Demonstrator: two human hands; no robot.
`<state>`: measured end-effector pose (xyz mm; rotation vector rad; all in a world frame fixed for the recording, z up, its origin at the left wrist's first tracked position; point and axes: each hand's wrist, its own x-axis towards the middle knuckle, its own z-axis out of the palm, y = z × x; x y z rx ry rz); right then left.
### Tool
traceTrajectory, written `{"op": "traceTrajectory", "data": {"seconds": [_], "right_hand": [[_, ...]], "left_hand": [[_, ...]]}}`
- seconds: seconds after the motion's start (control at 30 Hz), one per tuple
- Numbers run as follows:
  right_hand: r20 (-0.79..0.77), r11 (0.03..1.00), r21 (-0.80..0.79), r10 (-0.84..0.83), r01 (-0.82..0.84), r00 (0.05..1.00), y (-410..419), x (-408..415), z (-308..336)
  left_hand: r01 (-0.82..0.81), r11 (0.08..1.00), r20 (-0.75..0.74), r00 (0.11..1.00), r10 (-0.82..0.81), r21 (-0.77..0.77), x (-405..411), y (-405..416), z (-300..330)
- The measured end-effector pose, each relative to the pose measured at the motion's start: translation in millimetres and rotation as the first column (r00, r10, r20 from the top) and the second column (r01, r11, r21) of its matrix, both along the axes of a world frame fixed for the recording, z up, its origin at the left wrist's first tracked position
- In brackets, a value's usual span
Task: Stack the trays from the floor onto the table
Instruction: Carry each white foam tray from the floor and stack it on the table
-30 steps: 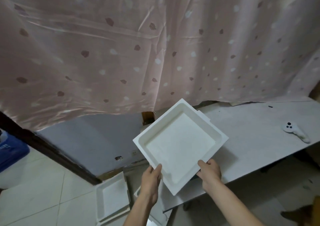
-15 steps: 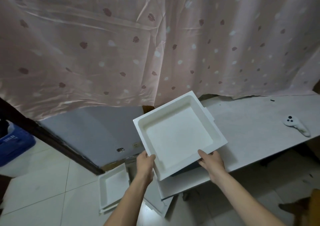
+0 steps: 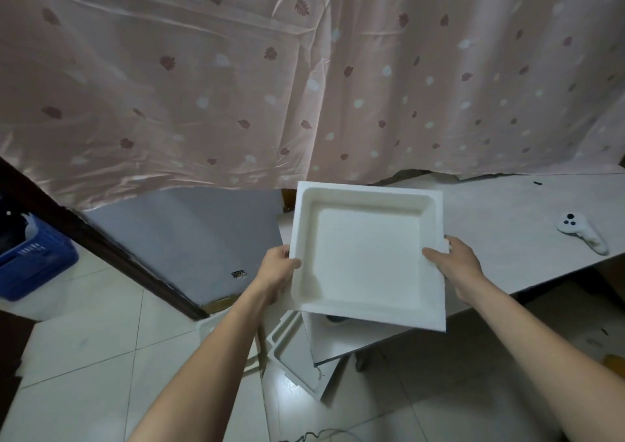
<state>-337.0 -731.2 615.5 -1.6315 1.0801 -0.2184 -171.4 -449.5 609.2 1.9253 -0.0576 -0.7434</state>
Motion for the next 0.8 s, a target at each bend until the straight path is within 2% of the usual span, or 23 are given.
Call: {"op": "traceTrajectory", "data": {"seconds": [0.17,0.33,0.4,0.5,0.57,0.63,0.7,0.8], "right_hand": [[-0.042,0.995,0.044,-0.085,0.087,0.995,-6.4,-10.3,-3.5],[-0.056,0.973,0.135,-0.182,0.188,0.982,2.8,-19.6,-16.1],[-0.057,0.958,0.164,-0.227,0.234,0.972,8.3,-20.0,-19.1],[-0.056,0.925,0.21,-0.312,0.317,0.948,17.4,-20.5,-24.4],[-0.047,0.892,0.266,-0.367,0.366,0.929,25.0,-20.6,-28.0],[-0.043,0.851,0.341,-0.409,0.398,0.912,33.7,-19.4,-31.4],[-0.034,0.809,0.422,-0.437,0.41,0.899,44.5,-17.0,-33.2],[-0.016,0.747,0.519,-0.478,0.416,0.878,60.3,-14.1,-35.4]], "left_hand": [[0.124,0.985,0.101,0.985,-0.136,0.118,6.9,-3.9,8.9],[0.115,0.976,0.258,0.953,-0.161,0.182,4.6,-12.0,4.2],[0.049,0.978,0.285,0.952,-0.108,0.205,2.3,-14.0,-3.7],[-0.138,0.975,0.273,0.958,0.087,0.175,-6.0,-12.9,-20.3],[-0.248,0.964,0.159,0.96,0.231,0.092,-17.5,-12.9,-28.6],[-0.324,0.946,-0.049,0.946,0.322,-0.032,-30.4,-15.1,-40.9],[-0.4,0.905,-0.261,0.898,0.355,-0.146,-44.3,-18.8,-55.4],[-0.457,0.862,-0.402,0.848,0.346,-0.221,-63.9,-28.5,-66.0]]}}
